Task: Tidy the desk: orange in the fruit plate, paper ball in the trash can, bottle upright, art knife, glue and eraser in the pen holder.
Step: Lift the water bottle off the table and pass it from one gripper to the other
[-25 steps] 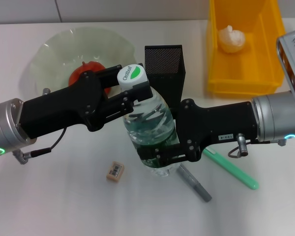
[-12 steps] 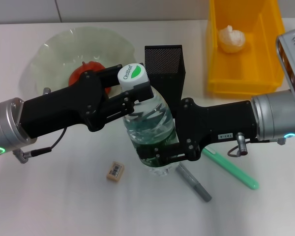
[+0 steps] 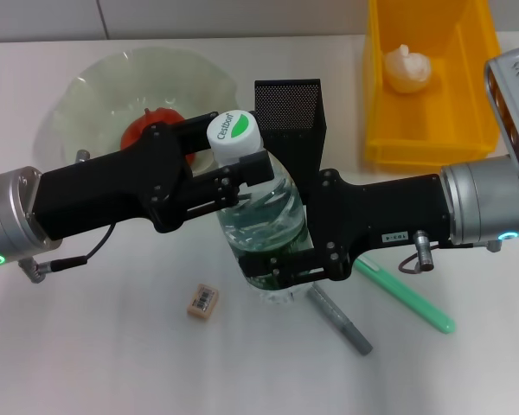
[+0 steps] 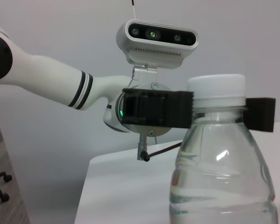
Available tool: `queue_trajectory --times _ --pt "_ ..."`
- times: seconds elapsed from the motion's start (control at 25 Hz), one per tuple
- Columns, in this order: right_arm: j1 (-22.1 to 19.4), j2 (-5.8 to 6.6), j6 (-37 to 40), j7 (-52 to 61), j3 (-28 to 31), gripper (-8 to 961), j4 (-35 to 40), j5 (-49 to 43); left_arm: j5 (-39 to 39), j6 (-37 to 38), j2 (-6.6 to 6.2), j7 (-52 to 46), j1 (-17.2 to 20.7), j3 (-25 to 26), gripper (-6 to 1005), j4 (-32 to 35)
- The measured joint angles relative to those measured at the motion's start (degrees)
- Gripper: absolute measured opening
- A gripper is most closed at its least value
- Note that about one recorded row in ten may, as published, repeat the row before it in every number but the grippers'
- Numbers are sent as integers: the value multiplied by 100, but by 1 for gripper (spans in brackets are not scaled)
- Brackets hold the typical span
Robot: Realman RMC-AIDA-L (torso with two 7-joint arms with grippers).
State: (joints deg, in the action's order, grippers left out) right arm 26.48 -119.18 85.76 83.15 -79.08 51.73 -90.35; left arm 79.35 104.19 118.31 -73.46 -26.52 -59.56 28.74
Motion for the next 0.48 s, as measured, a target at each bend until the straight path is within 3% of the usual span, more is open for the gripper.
queue_trajectory --times 0.24,0.48 --pt "13 0 -1 0 -4 711 8 0 96 -2 -1 -19 0 11 529 146" --pt "16 0 -6 0 -11 711 8 0 96 -4 -2 -20 -11 49 724 156"
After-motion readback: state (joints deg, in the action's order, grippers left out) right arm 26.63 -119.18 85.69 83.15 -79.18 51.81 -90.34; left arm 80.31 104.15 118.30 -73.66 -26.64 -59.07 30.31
